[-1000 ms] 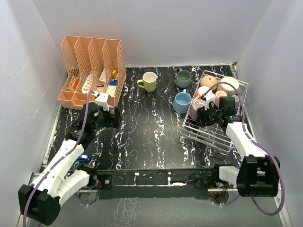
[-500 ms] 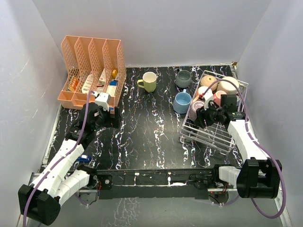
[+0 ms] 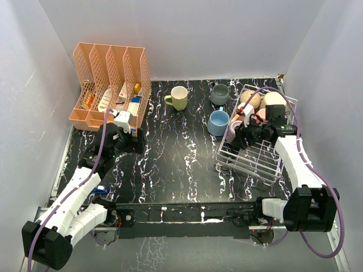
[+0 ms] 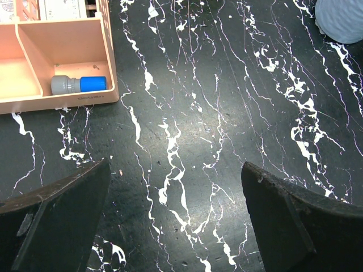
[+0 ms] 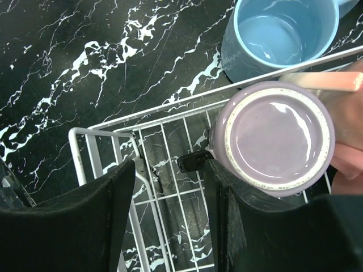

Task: Load the cups into the dish rack
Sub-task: Turn the cup upside down in the dish rack.

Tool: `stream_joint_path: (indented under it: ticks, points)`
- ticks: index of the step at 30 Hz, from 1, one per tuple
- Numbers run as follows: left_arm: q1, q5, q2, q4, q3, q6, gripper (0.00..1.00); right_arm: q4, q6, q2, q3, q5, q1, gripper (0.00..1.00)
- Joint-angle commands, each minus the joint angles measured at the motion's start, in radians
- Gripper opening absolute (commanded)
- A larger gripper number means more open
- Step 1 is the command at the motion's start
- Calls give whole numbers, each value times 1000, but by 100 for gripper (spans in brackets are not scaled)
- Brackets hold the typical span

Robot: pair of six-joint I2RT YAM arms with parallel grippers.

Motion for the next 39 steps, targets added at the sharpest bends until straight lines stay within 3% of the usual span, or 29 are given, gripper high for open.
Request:
stream_joint_path:
  ticks: [1,4,8,10,26,32,39]
  points:
    - [6,-6,-8,11,-7,12,97,-56,-75,-51,80,-22,6,54]
    - [6,-6,-10,11,-6,11,97,-73,-92,-71,105,32,5,49]
    - [5,-6,-13,11,-8,11,97,-74,-108,-72,110,120,5,15]
    - [6,-4,-14,11,-7,11,97,-80,-124,-64,93,140,5,8]
    - [6,-3,-10,11,-7,13,97,68,-30,63,-2,200,25,8]
    - [6,-1,-7,11,-8,13,97,129,37,80,-18,225,128,8]
    - [5,-1,-9,11,-7,15,97,184,102,115,9,316,167,8]
